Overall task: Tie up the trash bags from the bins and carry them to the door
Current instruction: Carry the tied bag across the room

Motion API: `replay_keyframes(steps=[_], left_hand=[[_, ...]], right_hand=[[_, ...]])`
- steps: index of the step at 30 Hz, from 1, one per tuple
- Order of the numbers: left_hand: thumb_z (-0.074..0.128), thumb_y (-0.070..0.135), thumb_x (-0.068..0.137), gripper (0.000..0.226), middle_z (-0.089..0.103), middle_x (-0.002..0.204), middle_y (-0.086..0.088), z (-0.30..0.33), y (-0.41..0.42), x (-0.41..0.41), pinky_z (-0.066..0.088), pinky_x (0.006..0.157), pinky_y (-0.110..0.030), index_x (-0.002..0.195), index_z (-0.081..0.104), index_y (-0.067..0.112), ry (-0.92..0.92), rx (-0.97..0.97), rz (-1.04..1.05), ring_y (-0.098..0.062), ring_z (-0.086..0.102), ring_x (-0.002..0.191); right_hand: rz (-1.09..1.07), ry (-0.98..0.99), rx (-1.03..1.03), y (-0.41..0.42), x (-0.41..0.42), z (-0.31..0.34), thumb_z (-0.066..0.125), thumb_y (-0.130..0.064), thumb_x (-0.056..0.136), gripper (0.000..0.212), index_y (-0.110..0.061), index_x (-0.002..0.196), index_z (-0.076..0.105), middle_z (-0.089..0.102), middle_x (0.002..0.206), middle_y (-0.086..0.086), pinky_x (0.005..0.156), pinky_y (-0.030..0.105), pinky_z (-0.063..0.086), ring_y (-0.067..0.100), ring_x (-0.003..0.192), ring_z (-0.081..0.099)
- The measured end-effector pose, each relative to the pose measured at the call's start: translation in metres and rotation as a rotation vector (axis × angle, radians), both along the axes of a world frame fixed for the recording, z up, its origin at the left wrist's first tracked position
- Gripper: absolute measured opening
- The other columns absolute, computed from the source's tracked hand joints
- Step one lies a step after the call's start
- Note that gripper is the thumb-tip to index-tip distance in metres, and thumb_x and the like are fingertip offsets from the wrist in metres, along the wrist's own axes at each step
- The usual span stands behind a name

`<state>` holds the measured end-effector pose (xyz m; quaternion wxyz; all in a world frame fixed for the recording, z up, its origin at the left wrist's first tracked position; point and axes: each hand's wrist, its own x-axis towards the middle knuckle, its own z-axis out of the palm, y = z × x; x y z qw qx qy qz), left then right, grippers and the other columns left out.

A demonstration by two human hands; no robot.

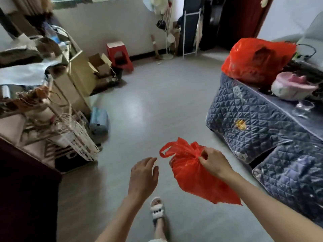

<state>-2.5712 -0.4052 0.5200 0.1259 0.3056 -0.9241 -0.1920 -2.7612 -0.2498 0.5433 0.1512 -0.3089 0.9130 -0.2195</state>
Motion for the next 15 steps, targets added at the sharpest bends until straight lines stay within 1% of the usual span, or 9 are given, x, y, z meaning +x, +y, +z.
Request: replay_keyframes(steps=[1, 2, 3, 5, 6, 7, 10, 12, 15], left_hand=[[0.047, 0.029, 0.084, 0.038, 0.068, 0.112, -0.011, -0.002, -0.021, -0.018, 0.052, 0.085, -0.042, 0.114, 0.064, 0.011, -0.015, -0.004, -0.008, -0.031, 0.065, 0.100], [0.044, 0.031, 0.087, 0.040, 0.064, 0.119, -0.012, -0.007, -0.046, -0.042, 0.050, 0.091, -0.042, 0.119, 0.061, 0.013, -0.050, -0.006, -0.013, -0.032, 0.062, 0.107], [0.041, 0.032, 0.091, 0.042, 0.057, 0.130, -0.011, -0.013, -0.073, -0.066, 0.045, 0.099, -0.043, 0.127, 0.054, 0.015, -0.081, 0.010, -0.008, -0.031, 0.054, 0.119], [0.035, 0.035, 0.097, 0.047, 0.033, 0.150, -0.006, -0.020, -0.128, -0.118, 0.028, 0.112, -0.044, 0.142, 0.032, 0.023, -0.185, 0.040, -0.009, -0.027, 0.030, 0.138], [0.032, 0.037, 0.098, 0.049, 0.025, 0.154, -0.004, -0.020, -0.160, -0.146, 0.022, 0.115, -0.044, 0.145, 0.025, 0.025, -0.224, 0.033, -0.019, -0.025, 0.022, 0.142], [0.029, 0.040, 0.098, 0.050, 0.020, 0.156, -0.003, -0.017, -0.188, -0.174, 0.018, 0.116, -0.045, 0.146, 0.020, 0.026, -0.239, 0.060, -0.009, -0.025, 0.017, 0.143], [0.024, 0.044, 0.098, 0.051, 0.019, 0.156, -0.001, -0.006, -0.250, -0.254, 0.014, 0.117, -0.046, 0.146, 0.018, 0.028, -0.275, 0.094, -0.031, -0.023, 0.014, 0.144], [0.025, 0.045, 0.098, 0.050, 0.020, 0.155, 0.002, 0.000, -0.290, -0.317, 0.015, 0.116, -0.047, 0.145, 0.020, 0.029, -0.247, 0.072, -0.093, -0.021, 0.015, 0.143], [0.029, 0.040, 0.098, 0.048, 0.023, 0.154, 0.003, -0.001, -0.349, -0.435, 0.015, 0.116, -0.045, 0.144, 0.024, 0.026, -0.205, 0.065, -0.163, -0.018, 0.016, 0.143]], right_hand=[[0.004, -0.008, -0.004, -0.020, -0.017, -0.002, 0.056, -0.023, 0.082, 0.012, -0.013, 0.085, 0.061, 0.067, 0.094, 0.011, 0.076, 0.034, 0.046, 0.030, 0.091, 0.061], [0.002, -0.023, 0.004, -0.046, -0.040, -0.009, 0.057, -0.024, 0.082, 0.011, -0.014, 0.082, 0.061, 0.067, 0.093, 0.011, 0.074, 0.034, 0.045, 0.030, 0.090, 0.061], [-0.002, -0.053, 0.004, -0.074, -0.065, -0.018, 0.058, -0.024, 0.082, 0.009, -0.016, 0.078, 0.060, 0.067, 0.091, 0.011, 0.073, 0.033, 0.043, 0.030, 0.089, 0.061], [0.002, -0.115, 0.004, -0.129, -0.111, -0.025, 0.061, -0.024, 0.081, 0.010, -0.021, 0.073, 0.056, 0.068, 0.091, 0.010, 0.072, 0.030, 0.040, 0.028, 0.089, 0.061], [-0.001, -0.129, 0.002, -0.157, -0.134, -0.025, 0.061, -0.025, 0.081, 0.010, -0.022, 0.073, 0.056, 0.068, 0.091, 0.010, 0.072, 0.029, 0.040, 0.028, 0.090, 0.061], [-0.003, -0.150, -0.003, -0.186, -0.160, -0.024, 0.061, -0.025, 0.080, 0.009, -0.022, 0.074, 0.056, 0.069, 0.092, 0.009, 0.073, 0.030, 0.041, 0.027, 0.090, 0.061], [-0.048, -0.167, 0.020, -0.247, -0.228, -0.009, 0.059, -0.025, 0.080, 0.007, -0.023, 0.073, 0.058, 0.069, 0.089, 0.005, 0.075, 0.031, 0.044, 0.023, 0.087, 0.062], [-0.073, -0.161, -0.013, -0.282, -0.277, -0.003, 0.058, -0.026, 0.080, 0.007, -0.024, 0.073, 0.059, 0.068, 0.089, 0.003, 0.076, 0.031, 0.045, 0.022, 0.087, 0.062], [-0.131, -0.157, -0.068, -0.342, -0.372, -0.008, 0.059, -0.022, 0.080, 0.006, -0.019, 0.076, 0.063, 0.069, 0.090, 0.005, 0.077, 0.030, 0.044, 0.022, 0.089, 0.062]])
